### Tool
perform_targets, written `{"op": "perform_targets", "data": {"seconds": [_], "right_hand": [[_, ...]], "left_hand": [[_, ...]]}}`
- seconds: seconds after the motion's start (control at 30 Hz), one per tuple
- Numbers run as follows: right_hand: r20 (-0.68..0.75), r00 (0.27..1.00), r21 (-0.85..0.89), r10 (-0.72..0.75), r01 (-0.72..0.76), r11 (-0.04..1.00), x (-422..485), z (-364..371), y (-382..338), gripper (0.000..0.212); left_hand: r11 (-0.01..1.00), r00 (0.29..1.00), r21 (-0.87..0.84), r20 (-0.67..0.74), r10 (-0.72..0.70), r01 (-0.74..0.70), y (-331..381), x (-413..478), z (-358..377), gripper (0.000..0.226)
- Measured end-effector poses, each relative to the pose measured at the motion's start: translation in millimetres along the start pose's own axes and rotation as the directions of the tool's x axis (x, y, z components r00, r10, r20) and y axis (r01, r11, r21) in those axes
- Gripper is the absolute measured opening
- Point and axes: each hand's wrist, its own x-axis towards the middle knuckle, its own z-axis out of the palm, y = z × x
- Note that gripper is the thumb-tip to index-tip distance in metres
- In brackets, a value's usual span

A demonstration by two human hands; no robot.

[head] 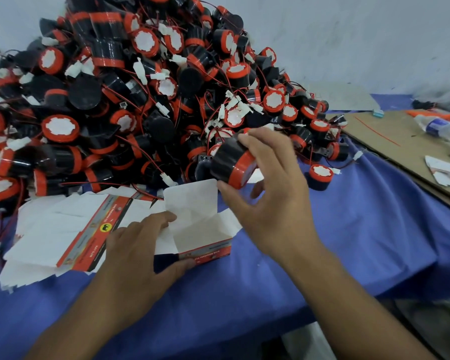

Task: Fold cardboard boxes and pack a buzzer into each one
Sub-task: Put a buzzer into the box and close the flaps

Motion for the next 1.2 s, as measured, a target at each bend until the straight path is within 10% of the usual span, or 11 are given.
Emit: {"op": "perform_targets", "data": {"seconds": [0.17, 0.33, 1.2], "right_hand": [[0.22, 0.968, 0.054, -0.121, 0.112, 0.992, -8, 5, -21, 0.054], [0.632, 0.766, -0.063, -0.118, 0.203, 0.977, -18, 16, -21, 0.057], [0.532, 0.822, -0.092, 0.203, -0.182, 0.979, -32, 40, -31, 0.036]], "left_hand": [[0.999, 0.998, 0.035, -0.05, 0.029, -0.027, -5, 1, 3, 0.073], [0.998, 0.998, -0.02, -0.027, 0.064, -0.065, -12, 1, 1, 0.074], [0.991, 0.994, -0.096, 0.049, 0.098, -0.093, -27, 5, 6, 0.08]]}}
